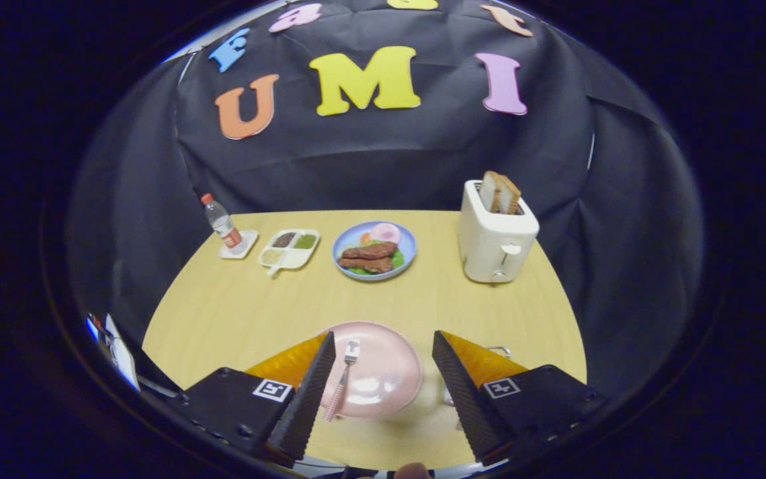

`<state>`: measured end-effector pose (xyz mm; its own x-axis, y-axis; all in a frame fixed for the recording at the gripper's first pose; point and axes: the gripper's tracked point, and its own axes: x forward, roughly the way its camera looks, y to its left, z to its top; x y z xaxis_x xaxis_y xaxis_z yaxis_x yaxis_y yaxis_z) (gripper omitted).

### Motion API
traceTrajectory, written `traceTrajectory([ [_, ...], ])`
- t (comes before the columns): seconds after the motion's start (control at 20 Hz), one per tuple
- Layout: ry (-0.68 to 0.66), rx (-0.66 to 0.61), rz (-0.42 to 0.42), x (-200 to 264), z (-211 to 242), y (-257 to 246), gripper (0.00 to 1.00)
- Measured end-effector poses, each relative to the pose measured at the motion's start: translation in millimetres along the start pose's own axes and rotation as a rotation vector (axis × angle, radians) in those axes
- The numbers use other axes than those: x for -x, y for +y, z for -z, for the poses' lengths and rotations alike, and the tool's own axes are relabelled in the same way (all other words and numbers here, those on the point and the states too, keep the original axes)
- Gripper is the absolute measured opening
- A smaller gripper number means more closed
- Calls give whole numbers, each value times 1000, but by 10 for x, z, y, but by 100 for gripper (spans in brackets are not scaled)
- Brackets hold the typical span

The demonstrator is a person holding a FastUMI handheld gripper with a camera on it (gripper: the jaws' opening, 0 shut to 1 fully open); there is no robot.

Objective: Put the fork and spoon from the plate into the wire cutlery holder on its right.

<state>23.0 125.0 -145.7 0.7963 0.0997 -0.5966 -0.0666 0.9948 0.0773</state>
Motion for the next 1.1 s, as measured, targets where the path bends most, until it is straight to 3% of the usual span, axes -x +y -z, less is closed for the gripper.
traceTrajectory([
  [0.15, -8, -42, 6, -253, 417, 209, 87],
  [0.35, 85, -61, 14, -595, 1120, 297, 88],
  [0.7, 154, -17, 52, -888, 1546, 310, 89],
  [0.9, 208, 21, 82, -991, 1621, 300, 67],
  [1.0, 211, 32, 84, -1022, 1622, 312, 45],
  [1.1, 227, 37, 96, -1046, 1649, 284, 32],
])
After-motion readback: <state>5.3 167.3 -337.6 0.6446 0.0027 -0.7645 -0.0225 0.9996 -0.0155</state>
